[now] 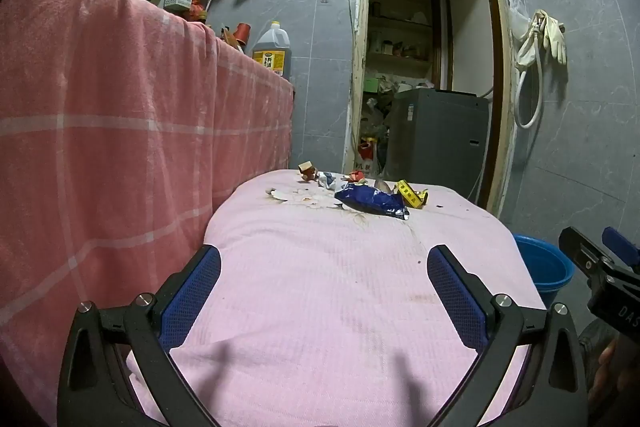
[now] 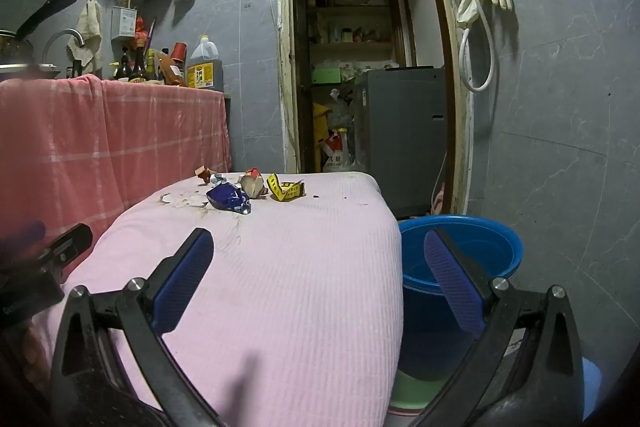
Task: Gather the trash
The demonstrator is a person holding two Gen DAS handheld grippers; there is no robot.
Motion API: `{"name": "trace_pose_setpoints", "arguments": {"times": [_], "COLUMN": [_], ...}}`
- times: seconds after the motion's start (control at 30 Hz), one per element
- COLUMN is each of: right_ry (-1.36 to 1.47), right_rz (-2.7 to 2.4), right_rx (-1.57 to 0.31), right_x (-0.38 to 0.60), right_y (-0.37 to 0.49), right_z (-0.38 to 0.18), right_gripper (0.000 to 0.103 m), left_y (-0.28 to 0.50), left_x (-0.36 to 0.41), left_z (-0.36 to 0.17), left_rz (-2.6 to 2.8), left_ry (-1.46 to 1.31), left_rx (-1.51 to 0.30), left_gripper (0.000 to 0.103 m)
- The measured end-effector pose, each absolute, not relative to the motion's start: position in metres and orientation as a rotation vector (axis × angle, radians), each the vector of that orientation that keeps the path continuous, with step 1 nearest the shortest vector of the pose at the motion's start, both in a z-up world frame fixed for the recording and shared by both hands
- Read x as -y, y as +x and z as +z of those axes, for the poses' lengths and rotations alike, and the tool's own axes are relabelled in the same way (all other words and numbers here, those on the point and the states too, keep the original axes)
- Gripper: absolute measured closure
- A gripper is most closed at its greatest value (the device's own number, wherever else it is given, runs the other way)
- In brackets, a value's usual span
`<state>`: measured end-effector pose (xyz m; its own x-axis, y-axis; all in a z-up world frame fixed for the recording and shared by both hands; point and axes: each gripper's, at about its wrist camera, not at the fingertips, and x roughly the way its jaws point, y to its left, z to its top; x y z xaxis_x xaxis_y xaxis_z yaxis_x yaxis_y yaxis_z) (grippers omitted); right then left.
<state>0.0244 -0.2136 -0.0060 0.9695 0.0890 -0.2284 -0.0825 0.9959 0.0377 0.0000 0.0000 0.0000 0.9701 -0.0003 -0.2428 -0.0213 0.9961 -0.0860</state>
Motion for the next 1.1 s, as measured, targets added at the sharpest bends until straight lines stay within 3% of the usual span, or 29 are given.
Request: {"name": "trace_pose_setpoints", "arguments": {"times": [1.1], "right_ry": [0.033], "right_rz": [0.087], "right_rx": [-0.226], "right_x": [0.2130], "right_y": [0.0251], "right_z": [-0.0063], "right_gripper": [0.000], "left_y": [-0.0001], "left_x": [-0.0001], "left_z": [0.0002], "left_rz": [0.008], "left_ry": [-0.093], "left_rx": [-0.251], "left_gripper": [0.002]}}
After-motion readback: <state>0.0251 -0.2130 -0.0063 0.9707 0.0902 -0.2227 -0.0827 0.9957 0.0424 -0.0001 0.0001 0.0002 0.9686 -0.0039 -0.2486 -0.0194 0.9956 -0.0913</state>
